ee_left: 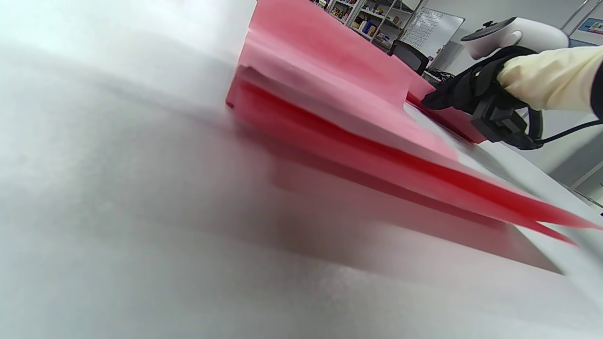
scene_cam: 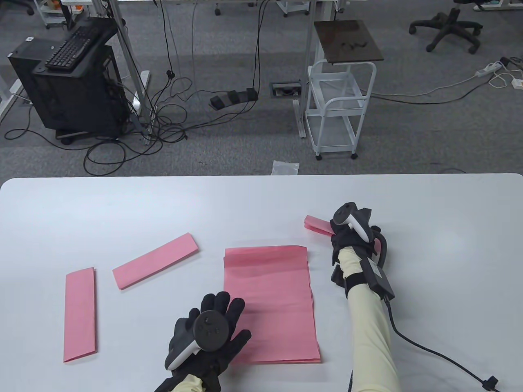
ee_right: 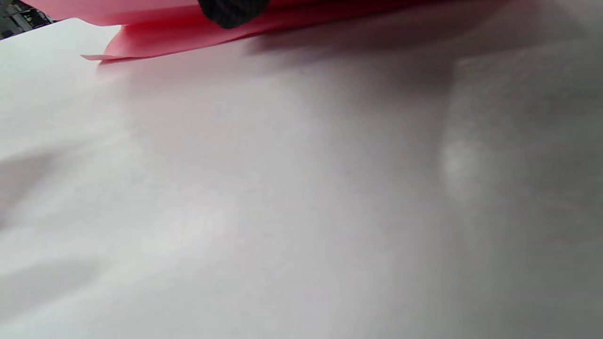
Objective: Unfold complexly folded papers and stack
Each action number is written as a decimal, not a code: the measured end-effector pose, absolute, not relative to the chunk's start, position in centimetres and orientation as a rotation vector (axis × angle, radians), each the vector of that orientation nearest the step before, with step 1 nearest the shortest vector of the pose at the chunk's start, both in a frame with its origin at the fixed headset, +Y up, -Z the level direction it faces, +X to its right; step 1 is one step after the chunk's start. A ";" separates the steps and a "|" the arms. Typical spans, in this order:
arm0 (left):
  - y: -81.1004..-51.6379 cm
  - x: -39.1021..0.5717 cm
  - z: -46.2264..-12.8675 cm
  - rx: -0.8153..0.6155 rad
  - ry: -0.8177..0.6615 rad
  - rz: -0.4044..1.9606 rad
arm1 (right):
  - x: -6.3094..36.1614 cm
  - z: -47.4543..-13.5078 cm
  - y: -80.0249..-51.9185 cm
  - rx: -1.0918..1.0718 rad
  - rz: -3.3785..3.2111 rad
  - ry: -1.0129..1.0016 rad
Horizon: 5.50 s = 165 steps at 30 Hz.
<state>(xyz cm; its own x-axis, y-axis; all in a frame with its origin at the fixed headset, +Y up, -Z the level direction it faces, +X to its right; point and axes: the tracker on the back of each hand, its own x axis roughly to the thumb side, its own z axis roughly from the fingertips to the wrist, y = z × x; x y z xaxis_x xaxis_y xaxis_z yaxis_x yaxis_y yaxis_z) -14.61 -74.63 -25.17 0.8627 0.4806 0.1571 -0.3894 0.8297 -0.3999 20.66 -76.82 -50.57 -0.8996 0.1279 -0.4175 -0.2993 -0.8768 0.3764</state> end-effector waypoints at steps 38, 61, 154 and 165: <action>-76.3 -13.0 -30.1 -0.564 -0.364 1.527 | 10.0 -31.2 -72.5 0.517 1.037 0.411; -75.6 -16.9 -30.8 -0.301 -0.218 1.291 | 18.0 -32.7 -71.0 0.221 1.723 -0.039; -75.3 -17.8 -27.6 -0.265 -0.348 0.839 | 16.4 -38.5 -71.1 -0.080 1.684 0.226; -74.9 -17.4 -27.3 -0.187 -0.378 0.740 | 16.6 -39.2 -73.5 -0.190 1.728 0.259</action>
